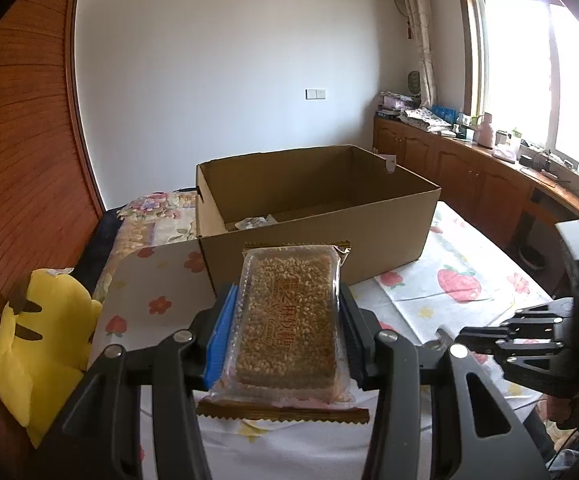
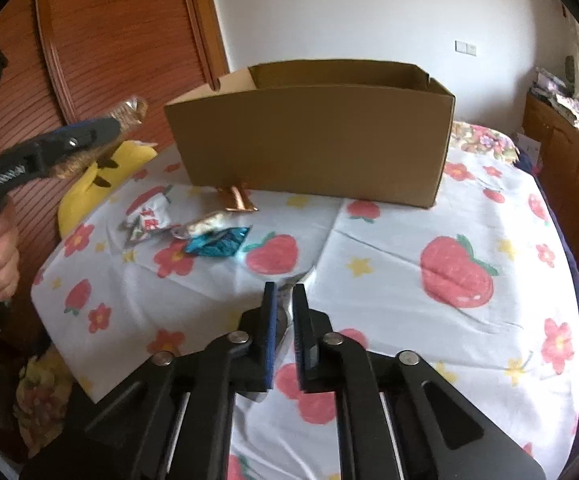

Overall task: Organize snacks
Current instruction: 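Carry the biscuit pack and silver sachet over the cardboard box with both grippers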

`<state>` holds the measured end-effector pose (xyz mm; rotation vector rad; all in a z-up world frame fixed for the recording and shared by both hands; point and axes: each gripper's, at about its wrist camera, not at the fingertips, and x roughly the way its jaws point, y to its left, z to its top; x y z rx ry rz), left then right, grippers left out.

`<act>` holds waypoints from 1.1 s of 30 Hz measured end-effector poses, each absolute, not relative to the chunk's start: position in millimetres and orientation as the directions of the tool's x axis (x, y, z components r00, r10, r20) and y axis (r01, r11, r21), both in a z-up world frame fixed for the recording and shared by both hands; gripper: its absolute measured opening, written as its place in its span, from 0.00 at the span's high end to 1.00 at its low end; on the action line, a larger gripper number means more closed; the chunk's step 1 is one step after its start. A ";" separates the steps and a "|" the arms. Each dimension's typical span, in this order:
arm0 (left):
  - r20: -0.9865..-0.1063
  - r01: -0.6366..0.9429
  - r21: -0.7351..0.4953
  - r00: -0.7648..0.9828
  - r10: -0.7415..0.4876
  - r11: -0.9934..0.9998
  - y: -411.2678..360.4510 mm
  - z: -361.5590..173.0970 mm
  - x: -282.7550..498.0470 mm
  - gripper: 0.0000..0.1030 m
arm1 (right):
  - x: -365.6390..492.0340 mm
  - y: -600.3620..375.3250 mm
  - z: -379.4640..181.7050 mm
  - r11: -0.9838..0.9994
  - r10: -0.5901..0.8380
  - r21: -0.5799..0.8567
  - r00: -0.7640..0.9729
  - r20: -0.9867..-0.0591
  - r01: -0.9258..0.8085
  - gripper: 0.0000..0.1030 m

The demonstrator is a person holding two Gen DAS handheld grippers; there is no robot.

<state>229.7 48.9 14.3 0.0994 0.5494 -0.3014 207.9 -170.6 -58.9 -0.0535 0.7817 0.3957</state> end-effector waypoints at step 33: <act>-0.544 0.323 -0.054 0.784 -0.299 0.945 46.1 -3.6 224.1 0.55 | 212.5 -162.7 -92.2 0.924 0.268 0.023 0.603 -0.751 -0.381 0.58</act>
